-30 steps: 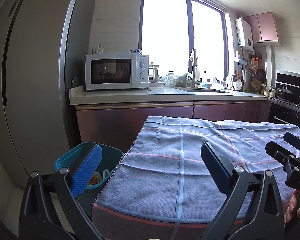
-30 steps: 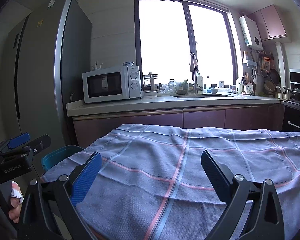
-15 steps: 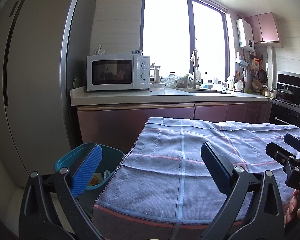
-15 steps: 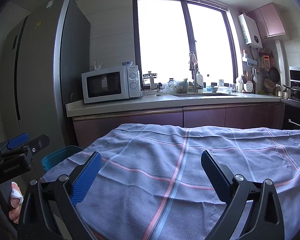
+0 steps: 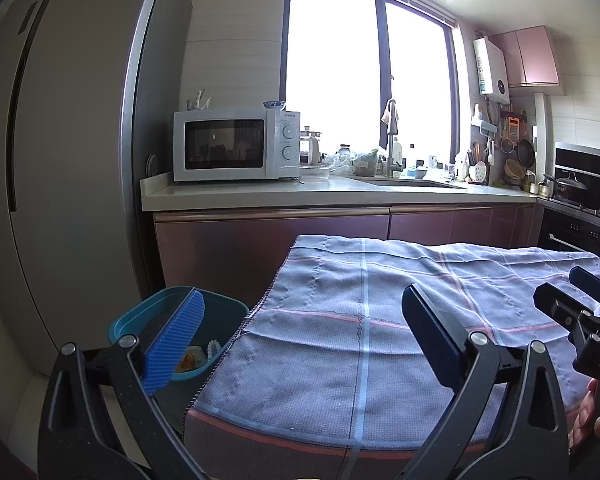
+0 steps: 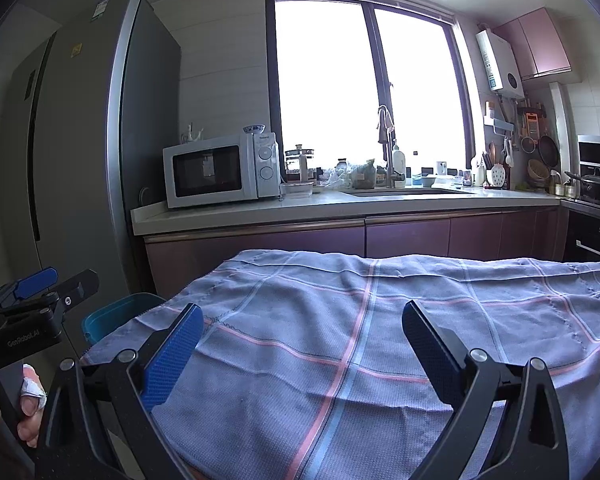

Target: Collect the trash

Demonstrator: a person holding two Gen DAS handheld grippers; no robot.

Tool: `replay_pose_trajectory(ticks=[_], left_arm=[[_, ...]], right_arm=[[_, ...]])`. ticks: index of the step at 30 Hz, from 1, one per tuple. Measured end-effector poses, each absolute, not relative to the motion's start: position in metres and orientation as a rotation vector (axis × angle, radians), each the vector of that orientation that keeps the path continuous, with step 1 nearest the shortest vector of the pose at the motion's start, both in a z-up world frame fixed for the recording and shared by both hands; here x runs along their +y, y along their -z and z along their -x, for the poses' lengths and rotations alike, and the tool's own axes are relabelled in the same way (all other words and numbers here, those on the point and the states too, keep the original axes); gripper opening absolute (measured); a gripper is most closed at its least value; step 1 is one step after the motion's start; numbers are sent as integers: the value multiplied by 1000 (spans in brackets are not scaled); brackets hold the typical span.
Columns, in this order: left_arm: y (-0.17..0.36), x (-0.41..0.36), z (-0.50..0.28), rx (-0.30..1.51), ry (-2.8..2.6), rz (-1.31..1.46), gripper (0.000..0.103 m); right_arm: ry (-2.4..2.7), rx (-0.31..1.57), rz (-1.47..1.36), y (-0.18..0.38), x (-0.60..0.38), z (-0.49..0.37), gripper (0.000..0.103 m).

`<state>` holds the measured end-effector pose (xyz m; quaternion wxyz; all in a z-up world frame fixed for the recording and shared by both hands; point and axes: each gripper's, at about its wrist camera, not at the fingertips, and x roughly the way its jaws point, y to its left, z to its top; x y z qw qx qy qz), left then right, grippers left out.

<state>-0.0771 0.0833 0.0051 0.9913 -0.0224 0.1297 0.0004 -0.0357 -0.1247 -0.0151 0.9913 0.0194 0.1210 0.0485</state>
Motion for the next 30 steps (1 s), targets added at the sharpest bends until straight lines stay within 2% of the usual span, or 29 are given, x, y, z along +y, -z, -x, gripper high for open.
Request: replay_pose_trajectory(ticks=[30], left_arm=[[-5,80,78,269,-8,40,97]], right_arm=[[-95,247,-52,15,-129,35,96]])
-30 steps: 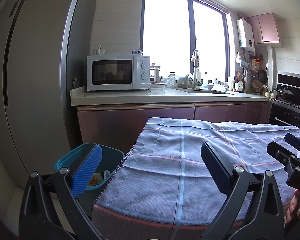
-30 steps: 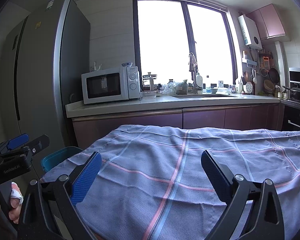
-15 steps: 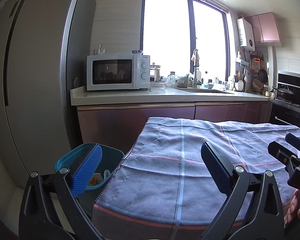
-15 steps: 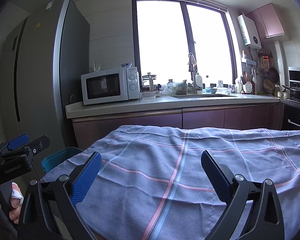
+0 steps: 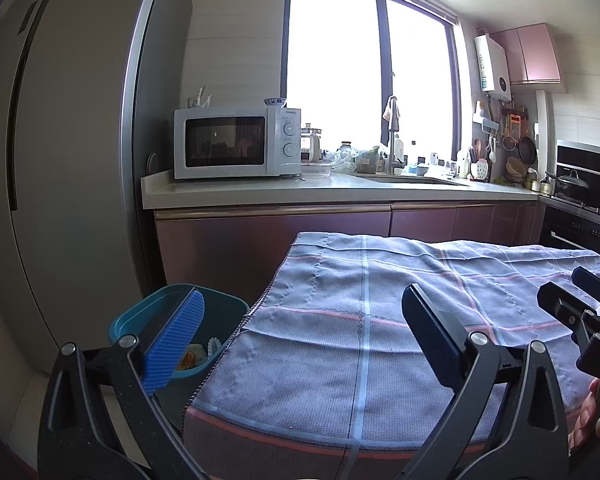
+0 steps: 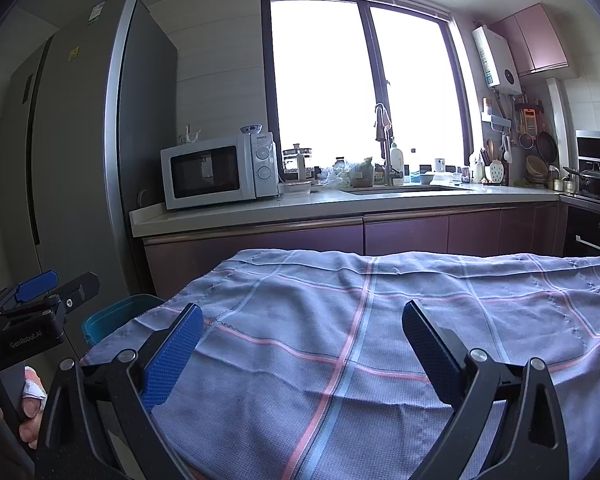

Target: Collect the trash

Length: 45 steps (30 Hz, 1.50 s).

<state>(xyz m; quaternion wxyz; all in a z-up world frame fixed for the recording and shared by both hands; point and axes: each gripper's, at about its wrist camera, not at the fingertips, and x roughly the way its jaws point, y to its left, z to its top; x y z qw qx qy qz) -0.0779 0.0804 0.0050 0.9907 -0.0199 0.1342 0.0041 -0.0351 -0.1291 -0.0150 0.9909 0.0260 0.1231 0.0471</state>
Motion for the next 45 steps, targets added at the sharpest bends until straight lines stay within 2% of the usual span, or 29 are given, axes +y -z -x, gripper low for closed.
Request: replay_pose_trajectory(ticks=[45], left_arm=[[-7,79,77,277,-12,44,97]], right_arm=[[-83,246,-62,19,-132,37,96]])
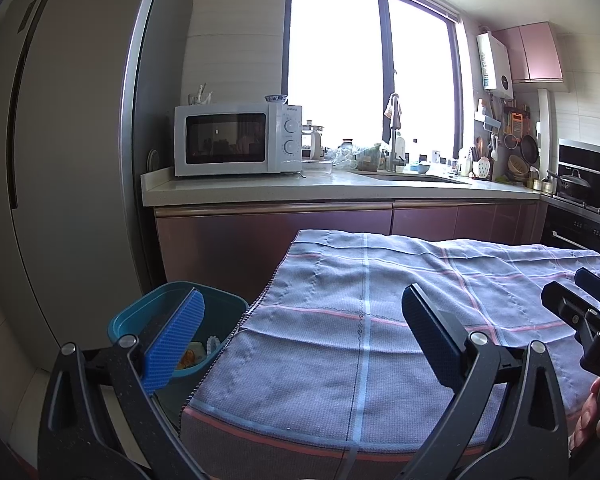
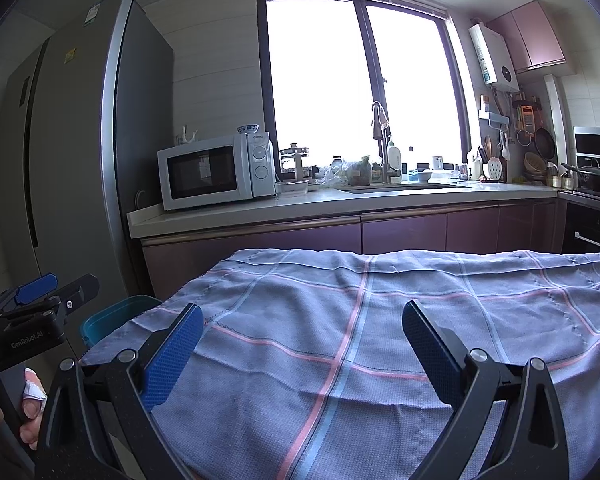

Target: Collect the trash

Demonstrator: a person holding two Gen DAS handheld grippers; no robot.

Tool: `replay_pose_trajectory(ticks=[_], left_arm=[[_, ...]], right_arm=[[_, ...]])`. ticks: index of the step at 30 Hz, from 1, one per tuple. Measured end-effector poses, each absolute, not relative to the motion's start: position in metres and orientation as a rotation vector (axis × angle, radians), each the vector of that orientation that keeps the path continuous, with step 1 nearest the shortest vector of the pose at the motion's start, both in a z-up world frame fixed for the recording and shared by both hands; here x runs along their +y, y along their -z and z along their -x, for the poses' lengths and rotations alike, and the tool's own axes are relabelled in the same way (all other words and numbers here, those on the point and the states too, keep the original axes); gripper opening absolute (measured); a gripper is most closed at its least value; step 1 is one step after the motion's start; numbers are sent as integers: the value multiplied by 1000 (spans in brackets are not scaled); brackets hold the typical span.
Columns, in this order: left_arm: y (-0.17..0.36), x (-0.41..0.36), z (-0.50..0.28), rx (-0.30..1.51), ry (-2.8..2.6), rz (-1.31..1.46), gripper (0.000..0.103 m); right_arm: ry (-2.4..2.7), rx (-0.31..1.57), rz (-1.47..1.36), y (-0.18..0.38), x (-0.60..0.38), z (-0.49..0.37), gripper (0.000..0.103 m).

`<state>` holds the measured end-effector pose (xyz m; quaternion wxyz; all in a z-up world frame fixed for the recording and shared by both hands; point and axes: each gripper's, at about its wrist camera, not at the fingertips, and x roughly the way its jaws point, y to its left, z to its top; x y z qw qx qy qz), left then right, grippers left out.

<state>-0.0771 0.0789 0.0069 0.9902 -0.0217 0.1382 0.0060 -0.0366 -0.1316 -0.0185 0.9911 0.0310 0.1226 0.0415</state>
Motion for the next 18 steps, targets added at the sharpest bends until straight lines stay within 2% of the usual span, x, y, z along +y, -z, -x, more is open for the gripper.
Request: replay_pose_trajectory(ticks=[11,18], left_arm=[[-4,67,72,300,10,40,97],[0,54,21,445,83,59,97]], right_arm=[[-71,250,-69,19,-135,32,96],[-14,302,-88,19,-163,19,96]])
